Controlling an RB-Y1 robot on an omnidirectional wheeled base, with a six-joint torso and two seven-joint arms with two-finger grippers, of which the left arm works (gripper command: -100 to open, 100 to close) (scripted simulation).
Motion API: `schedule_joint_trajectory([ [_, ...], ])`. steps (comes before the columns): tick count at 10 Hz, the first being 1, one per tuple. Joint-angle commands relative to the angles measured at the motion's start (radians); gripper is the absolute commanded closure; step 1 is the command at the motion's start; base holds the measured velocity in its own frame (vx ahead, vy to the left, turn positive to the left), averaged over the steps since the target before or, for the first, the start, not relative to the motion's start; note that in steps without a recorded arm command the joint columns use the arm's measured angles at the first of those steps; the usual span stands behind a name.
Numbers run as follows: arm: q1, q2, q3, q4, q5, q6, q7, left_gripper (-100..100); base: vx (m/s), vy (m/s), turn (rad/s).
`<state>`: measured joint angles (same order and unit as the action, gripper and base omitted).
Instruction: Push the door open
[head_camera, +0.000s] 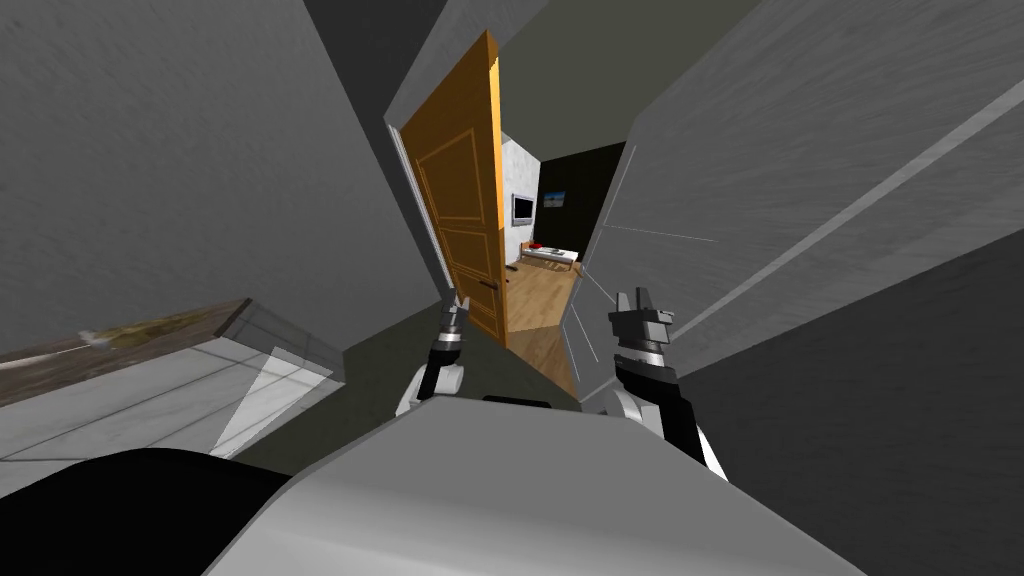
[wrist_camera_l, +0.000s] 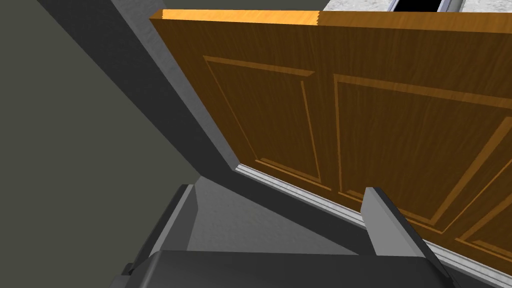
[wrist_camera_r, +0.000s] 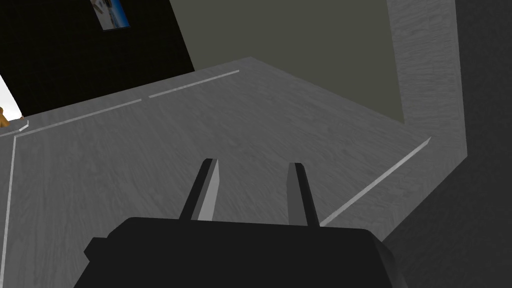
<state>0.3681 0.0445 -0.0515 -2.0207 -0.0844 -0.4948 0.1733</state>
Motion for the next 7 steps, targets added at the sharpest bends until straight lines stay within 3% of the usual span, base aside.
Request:
schedule_joint_trajectory([
  [1, -0.014, 0.006, -0.009, 0.03, -0.001, 0.009, 0.0, -100, 0.067, 0.083, -0.065],
  [7, -0.07, 0.027, -0.042, 0.14, -0.005, 0.048, 0.0, -100, 0.058, 0.106, -0.077],
])
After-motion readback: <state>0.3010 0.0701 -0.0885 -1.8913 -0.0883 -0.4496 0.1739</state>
